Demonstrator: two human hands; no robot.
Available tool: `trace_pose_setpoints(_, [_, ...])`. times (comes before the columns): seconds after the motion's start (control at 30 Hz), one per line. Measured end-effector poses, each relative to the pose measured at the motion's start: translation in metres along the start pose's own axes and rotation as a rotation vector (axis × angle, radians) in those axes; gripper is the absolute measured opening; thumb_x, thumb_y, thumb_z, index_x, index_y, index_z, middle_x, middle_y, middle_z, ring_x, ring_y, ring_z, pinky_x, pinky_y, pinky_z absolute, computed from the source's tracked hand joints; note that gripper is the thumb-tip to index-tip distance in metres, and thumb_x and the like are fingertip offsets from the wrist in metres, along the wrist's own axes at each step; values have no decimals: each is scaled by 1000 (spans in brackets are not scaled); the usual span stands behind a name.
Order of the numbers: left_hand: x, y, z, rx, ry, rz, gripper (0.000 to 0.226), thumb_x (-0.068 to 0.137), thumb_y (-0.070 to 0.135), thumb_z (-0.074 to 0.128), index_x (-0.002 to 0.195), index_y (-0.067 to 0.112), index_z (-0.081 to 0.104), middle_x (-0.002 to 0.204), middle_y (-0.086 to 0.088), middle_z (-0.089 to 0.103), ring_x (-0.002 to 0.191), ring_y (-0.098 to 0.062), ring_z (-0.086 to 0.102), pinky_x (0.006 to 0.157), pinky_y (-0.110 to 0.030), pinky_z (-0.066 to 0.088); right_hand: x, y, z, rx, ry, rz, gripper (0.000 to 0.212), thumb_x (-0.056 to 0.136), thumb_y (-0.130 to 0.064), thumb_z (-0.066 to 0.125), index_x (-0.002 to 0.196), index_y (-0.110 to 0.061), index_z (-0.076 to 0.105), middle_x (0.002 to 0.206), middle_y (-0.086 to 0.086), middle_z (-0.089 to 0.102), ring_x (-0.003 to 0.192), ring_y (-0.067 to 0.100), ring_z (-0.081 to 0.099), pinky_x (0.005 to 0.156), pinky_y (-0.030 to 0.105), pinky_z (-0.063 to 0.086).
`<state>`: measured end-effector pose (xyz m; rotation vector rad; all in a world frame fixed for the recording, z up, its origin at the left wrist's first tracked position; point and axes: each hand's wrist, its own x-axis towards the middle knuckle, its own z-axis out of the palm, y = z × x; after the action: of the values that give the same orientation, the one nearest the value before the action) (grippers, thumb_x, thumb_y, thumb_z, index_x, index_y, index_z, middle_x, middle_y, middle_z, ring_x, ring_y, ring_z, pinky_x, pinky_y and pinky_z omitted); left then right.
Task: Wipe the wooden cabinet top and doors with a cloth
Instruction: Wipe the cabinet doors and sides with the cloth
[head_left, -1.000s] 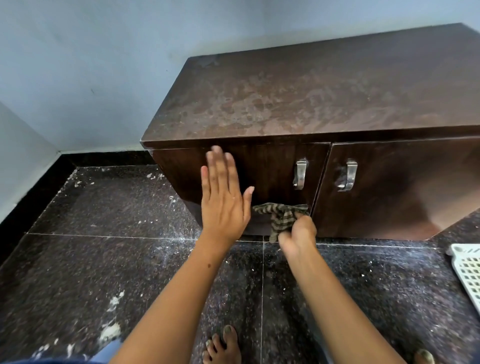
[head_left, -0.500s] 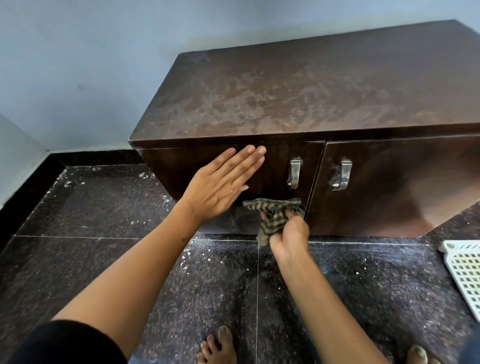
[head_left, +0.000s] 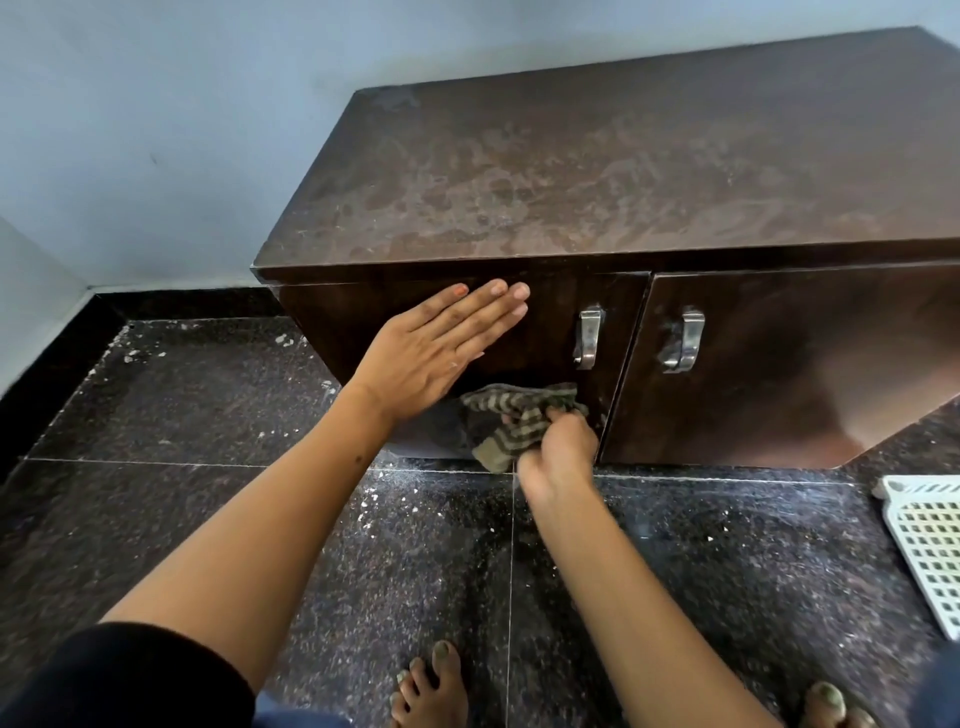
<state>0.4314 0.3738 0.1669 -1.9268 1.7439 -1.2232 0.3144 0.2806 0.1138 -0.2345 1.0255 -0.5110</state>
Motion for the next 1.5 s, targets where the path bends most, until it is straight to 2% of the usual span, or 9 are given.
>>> trace_pose_setpoints(0.17, [-8, -6, 2, 31, 38, -13, 62, 100, 25, 32, 151, 9, 0, 157, -7, -18, 145, -18, -13, 119, -33, -3, 27, -20, -24, -28, 141, -6, 38, 97, 5, 31, 131, -2, 46, 115, 14, 54, 106, 31, 55, 100, 49, 44])
trace_pose_setpoints(0.37, [-10, -9, 6, 10, 54, -15, 61, 101, 26, 31, 151, 9, 2, 158, -6, -16, 146, -18, -11, 119, -34, -3, 9, 1, -11, -40, 47, -178, 55, 94, 8, 37, 144, -13, 35, 127, 11, 54, 85, 16, 59, 82, 29, 49])
trace_pose_setpoints(0.57, [-12, -7, 9, -2, 43, -24, 61, 101, 28, 30, 151, 9, 2, 158, -5, -17, 146, -17, -11, 119, -34, -5, 32, -18, -20, -59, 229, 28, 40, 97, 1, 30, 136, -5, 41, 130, 10, 52, 101, 25, 55, 90, 30, 44])
trace_pose_setpoints(0.83, [-12, -8, 12, -7, 64, -23, 61, 100, 27, 31, 151, 9, 3, 158, -5, -15, 146, -17, -10, 119, -35, -5, 26, -4, -11, -23, 120, 24, 36, 96, 0, 33, 128, -8, 49, 119, 13, 57, 105, 30, 58, 97, 44, 47])
trace_pose_setpoints(0.9, [-16, -8, 12, -9, 73, -28, 61, 100, 26, 32, 152, 10, 5, 159, -4, -13, 146, -17, -8, 119, -34, -4, 32, -5, -12, -28, 142, 66, 29, 96, -4, 32, 114, -6, 54, 105, 10, 59, 91, 26, 59, 95, 42, 48])
trace_pose_setpoints(0.97, [-19, -7, 12, -24, 72, -48, 61, 100, 26, 34, 152, 11, 7, 159, -4, -11, 146, -16, -6, 119, -34, -2, 41, -8, -17, -17, 130, 113, 25, 98, -10, 31, 100, -7, 55, 104, 9, 59, 94, 26, 58, 98, 41, 45])
trace_pose_setpoints(1.03, [-23, -5, 13, -35, 72, -71, 60, 100, 25, 35, 152, 12, 8, 159, -3, -7, 147, -16, -5, 119, -34, 0, 50, -10, -22, 15, 108, 128, 29, 100, -15, 29, 107, -8, 56, 121, 12, 56, 112, 28, 55, 103, 39, 42])
trace_pose_setpoints(1.33, [-29, 1, 22, 0, 95, -160, 62, 100, 27, 37, 152, 13, 5, 159, -3, -14, 146, -18, -8, 119, -36, -3, 54, -3, -31, -84, 134, 193, 37, 99, -15, 32, 133, -7, 45, 133, 12, 49, 116, 28, 50, 104, 38, 38])
trace_pose_setpoints(1.5, [-28, 7, 21, -35, 90, -194, 64, 100, 27, 39, 152, 15, 4, 158, -2, -15, 146, -17, -9, 119, -38, -3, 77, -8, -44, -108, 206, 161, 32, 101, -11, 27, 123, -2, 49, 135, 14, 50, 121, 27, 50, 100, 35, 42])
